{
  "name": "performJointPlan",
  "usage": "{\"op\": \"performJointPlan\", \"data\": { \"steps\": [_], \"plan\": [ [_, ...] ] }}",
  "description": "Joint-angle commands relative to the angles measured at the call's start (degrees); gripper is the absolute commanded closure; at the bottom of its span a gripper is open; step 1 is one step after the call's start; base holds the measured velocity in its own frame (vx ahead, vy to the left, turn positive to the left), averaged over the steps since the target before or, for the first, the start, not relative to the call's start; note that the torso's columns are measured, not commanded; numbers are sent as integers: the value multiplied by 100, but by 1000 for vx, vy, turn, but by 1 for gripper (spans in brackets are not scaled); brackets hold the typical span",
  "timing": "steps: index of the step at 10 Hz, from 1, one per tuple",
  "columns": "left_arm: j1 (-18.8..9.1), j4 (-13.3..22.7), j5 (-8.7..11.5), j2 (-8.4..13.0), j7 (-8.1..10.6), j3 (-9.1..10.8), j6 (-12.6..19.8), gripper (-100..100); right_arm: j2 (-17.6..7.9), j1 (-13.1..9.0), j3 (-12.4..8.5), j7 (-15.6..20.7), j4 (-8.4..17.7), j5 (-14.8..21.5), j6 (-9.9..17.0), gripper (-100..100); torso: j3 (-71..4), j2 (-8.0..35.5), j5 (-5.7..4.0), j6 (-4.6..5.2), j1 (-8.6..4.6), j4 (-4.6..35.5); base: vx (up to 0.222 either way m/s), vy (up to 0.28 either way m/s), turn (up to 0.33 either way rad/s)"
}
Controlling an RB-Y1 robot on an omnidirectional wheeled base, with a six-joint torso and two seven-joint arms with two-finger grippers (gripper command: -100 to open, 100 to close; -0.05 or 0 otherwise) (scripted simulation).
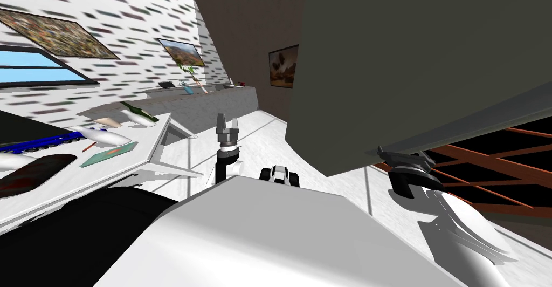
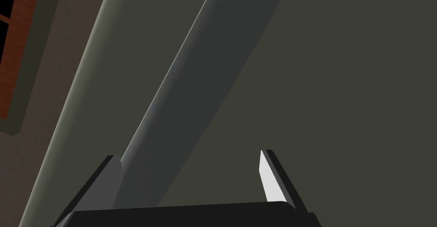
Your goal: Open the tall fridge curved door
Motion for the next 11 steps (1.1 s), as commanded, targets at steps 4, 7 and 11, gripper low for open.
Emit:
{"op": "performJointPlan", "data": {
  "steps": [4,7,11],
  "plan": [
    [1,-1,0,-2,0,-2,0,0,-71,-46,67,-27,24,-42,-109,-100,-11,-19,6,5,23,-7,32,-124,52],
    [0,0,0,-4,0,-4,0,0,-53,-7,-33,-25,42,-67,79,100,8,10,8,9,53,-7,-3,133,-49],
    [0,-1,-1,-6,0,-5,-1,0,-21,59,-181,3,61,-86,360,100,-12,-16,16,-18,36,-4,-26,352,-102]
  ]
}}
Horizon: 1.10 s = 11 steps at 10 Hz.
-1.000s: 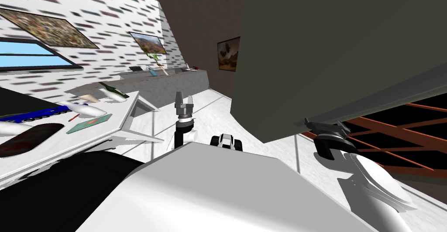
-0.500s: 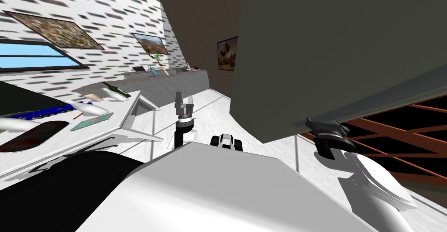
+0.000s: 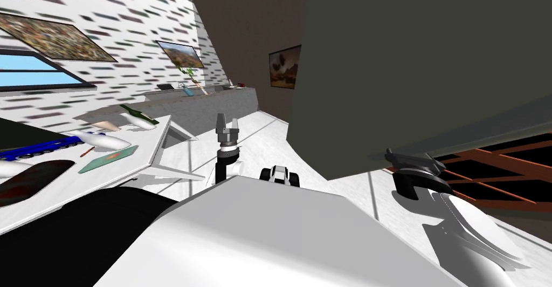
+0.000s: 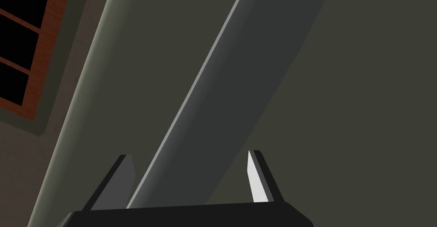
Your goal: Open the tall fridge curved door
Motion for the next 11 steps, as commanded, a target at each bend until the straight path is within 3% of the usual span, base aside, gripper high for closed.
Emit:
{"op": "performJointPlan", "data": {
  "steps": [1,4,6,7,8,11],
  "plan": [
    [0,0,0,-1,0,-1,0,0,27,29,-133,39,32,-1,228,100,0,-4,-3,-4,14,-3,-34,427,-122],
    [0,0,0,1,0,0,0,0,58,95,-281,67,51,-19,509,100,-4,1,6,-3,-31,4,-51,356,-83],
    [0,0,0,1,0,1,0,0,69,117,-330,77,57,-26,602,100,10,22,6,18,-37,10,-58,278,-45],
    [0,0,0,1,0,1,0,0,99,111,-307,62,56,-13,513,100,16,29,2,32,-22,10,-29,148,-23],
    [0,0,0,3,0,2,0,0,148,140,-351,87,57,-19,636,100,10,22,6,24,-59,15,34,170,-43],
    [1,0,0,1,0,1,0,0,200,166,-467,142,47,-19,857,100,4,3,-6,12,-7,-2,53,305,-81]
  ]
}}
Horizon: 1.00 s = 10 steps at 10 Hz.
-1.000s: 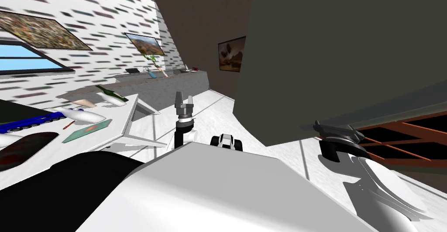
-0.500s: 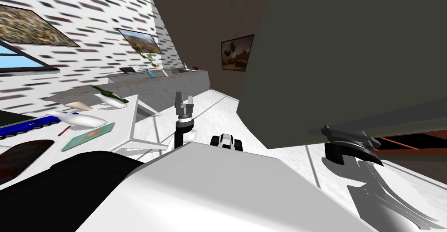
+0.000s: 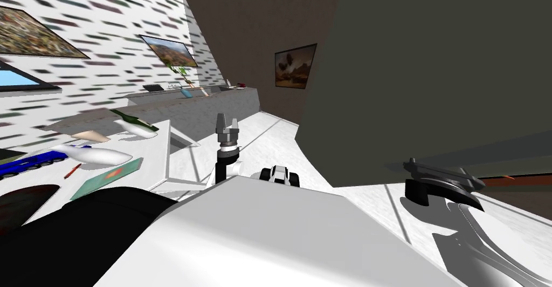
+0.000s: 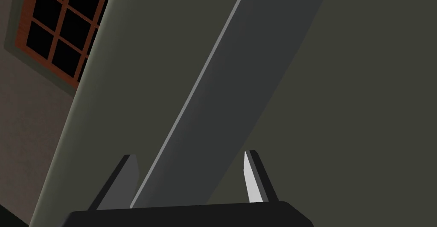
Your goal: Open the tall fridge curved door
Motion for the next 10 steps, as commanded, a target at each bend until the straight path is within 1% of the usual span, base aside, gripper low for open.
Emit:
{"op": "performJointPlan", "data": {
  "steps": [1,2,3,4,5,6,8,9,10],
  "plan": [
    [0,0,0,0,0,0,0,0,65,31,-125,68,-15,10,239,100,-5,-7,0,-12,-5,0,31,350,-78],
    [0,0,0,0,0,0,0,0,91,44,-183,95,-20,10,350,100,-4,-4,0,-14,-3,-1,43,349,-72],
    [0,0,0,0,0,0,0,0,91,44,-183,95,-20,10,350,100,-5,-6,1,-4,-14,-1,46,254,-56],
    [0,0,0,1,0,1,0,0,117,57,-241,123,-25,10,460,100,-10,-5,10,-14,-39,4,60,285,-49],
    [0,0,0,0,0,0,0,0,142,70,-299,150,-31,10,571,100,-10,-12,5,-18,-12,1,48,329,-80],
    [0,0,0,0,0,0,0,0,142,70,-299,150,-31,10,571,100,-7,-8,5,-13,0,-1,26,259,-51],
    [0,0,0,1,0,1,0,0,193,97,-415,206,-41,9,792,100,-6,-1,10,-14,-17,5,31,263,-53],
    [0,0,0,1,0,0,0,0,193,97,-415,206,-41,9,792,100,1,10,11,5,1,5,48,266,-43],
    [0,0,0,1,0,1,0,0,219,110,-473,233,-47,9,902,100,1,9,15,1,-7,7,46,296,-54]
  ]
}}
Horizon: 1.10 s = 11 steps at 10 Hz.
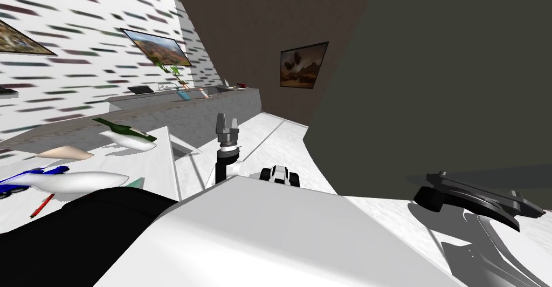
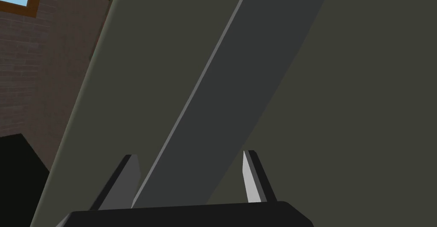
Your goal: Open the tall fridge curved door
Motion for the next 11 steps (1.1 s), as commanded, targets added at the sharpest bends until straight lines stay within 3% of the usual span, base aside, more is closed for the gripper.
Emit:
{"op": "performJointPlan", "data": {
  "steps": [1,3,11],
  "plan": [
    [0,0,0,0,0,0,0,0,3,18,-29,26,-26,-21,82,100,2,4,-2,2,13,0,13,155,-33],
    [0,0,0,1,0,1,0,0,121,41,-138,81,-62,20,364,100,2,1,-10,5,-14,0,76,204,-40],
    [1,0,0,0,0,0,0,0,298,63,-378,186,-153,124,872,100,-14,-23,-5,-26,0,-8,94,237,-37]
  ]
}}
